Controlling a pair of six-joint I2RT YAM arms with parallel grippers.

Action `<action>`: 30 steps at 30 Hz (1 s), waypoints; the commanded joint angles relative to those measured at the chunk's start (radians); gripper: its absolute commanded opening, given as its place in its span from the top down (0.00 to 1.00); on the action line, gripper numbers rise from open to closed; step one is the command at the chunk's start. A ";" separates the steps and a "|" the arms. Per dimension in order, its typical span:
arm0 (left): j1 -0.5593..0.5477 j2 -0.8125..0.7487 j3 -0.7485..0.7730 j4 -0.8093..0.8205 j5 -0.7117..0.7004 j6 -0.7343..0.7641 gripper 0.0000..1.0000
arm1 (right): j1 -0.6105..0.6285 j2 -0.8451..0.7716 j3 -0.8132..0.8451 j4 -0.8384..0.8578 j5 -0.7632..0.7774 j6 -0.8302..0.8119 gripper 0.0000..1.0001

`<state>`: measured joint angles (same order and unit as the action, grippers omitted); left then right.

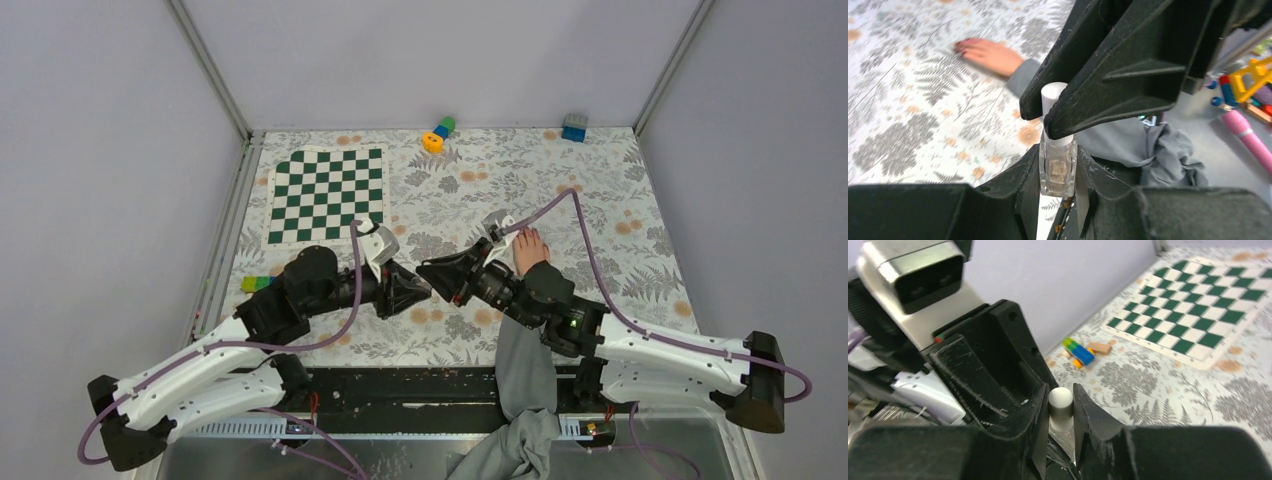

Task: Paint the nails
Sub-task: Screw the nail polish bottle.

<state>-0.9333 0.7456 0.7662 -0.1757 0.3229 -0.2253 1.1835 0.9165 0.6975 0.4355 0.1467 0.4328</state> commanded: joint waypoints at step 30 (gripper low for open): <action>0.016 0.069 0.094 0.019 -0.068 0.126 1.00 | 0.147 -0.045 0.067 -0.173 0.550 0.114 0.38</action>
<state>-0.9211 0.8394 0.7990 -0.2775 0.0887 -0.1509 1.3174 1.0256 0.7685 0.2962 0.6270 0.6350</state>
